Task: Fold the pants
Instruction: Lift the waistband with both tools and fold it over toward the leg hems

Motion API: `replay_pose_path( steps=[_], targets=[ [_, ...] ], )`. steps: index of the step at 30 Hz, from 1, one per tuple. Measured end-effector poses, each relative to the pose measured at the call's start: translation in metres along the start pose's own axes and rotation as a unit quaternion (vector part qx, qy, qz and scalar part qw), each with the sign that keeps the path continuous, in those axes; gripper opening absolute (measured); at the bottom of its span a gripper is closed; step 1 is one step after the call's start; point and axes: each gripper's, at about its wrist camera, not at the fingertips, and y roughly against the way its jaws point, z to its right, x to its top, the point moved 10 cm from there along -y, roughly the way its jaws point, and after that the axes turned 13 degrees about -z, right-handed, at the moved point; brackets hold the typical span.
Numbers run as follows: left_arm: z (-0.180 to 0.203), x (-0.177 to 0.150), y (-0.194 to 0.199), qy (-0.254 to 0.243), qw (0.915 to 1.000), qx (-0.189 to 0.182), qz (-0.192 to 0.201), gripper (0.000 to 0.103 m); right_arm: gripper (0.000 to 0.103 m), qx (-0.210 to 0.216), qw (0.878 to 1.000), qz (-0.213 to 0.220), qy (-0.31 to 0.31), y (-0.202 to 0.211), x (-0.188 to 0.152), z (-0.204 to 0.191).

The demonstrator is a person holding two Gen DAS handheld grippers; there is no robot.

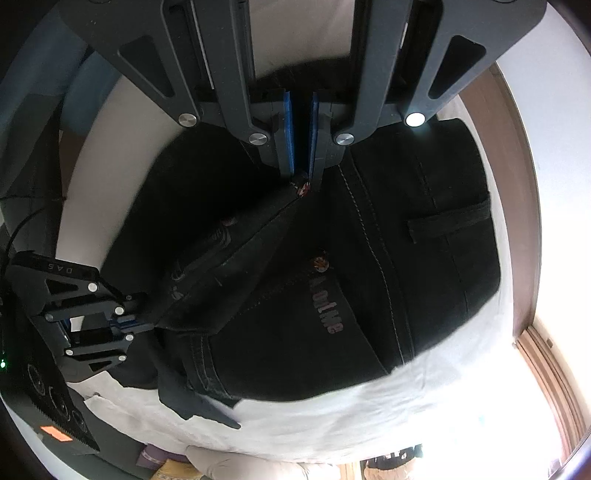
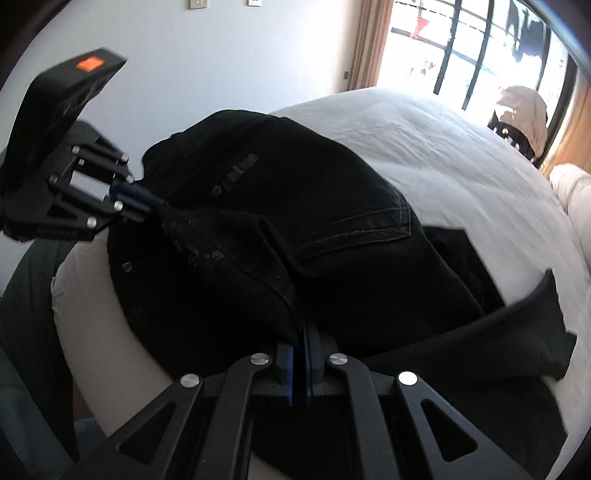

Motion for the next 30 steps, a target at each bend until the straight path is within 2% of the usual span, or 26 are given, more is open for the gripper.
replay_pose_path(
  steps=[3, 7, 12, 14, 23, 27, 28, 30],
  targets=[
    [0.008, -0.008, -0.002, 0.008, 1.0, -0.001, -0.001, 0.005, 0.005, 0.004, 1.0, 0.0, -0.008, -0.001, -0.005, -0.008],
    [0.016, -0.009, 0.002, -0.005, 0.9999, 0.01, 0.001, 0.005, 0.005, -0.021, 1.0, -0.005, 0.008, -0.004, -0.01, -0.015],
    [0.03, -0.013, -0.001, -0.015, 0.9998, 0.01, -0.001, 0.005, 0.005, -0.033, 0.999, -0.01, 0.016, -0.007, -0.016, -0.018],
    [0.028, 0.0, -0.005, -0.016, 0.9998, 0.011, -0.002, 0.005, 0.005, -0.041, 0.999, -0.012, 0.024, -0.008, -0.019, -0.021],
    [0.05, -0.001, -0.008, -0.034, 0.9994, 0.007, -0.003, 0.005, 0.005, -0.049, 0.998, -0.02, 0.031, -0.012, -0.045, -0.028],
    [0.051, 0.003, -0.013, -0.025, 0.9997, 0.004, -0.002, 0.005, 0.005, -0.056, 0.997, -0.024, 0.036, -0.015, -0.051, -0.034],
    [0.043, -0.008, -0.007, -0.025, 0.9997, 0.004, 0.0, 0.005, 0.005, -0.06, 0.997, -0.024, 0.039, -0.014, -0.051, -0.035],
    [0.044, -0.006, -0.008, -0.027, 0.9996, 0.004, 0.0, 0.005, 0.005, -0.063, 0.997, -0.024, 0.043, -0.016, -0.047, -0.036]
  ],
)
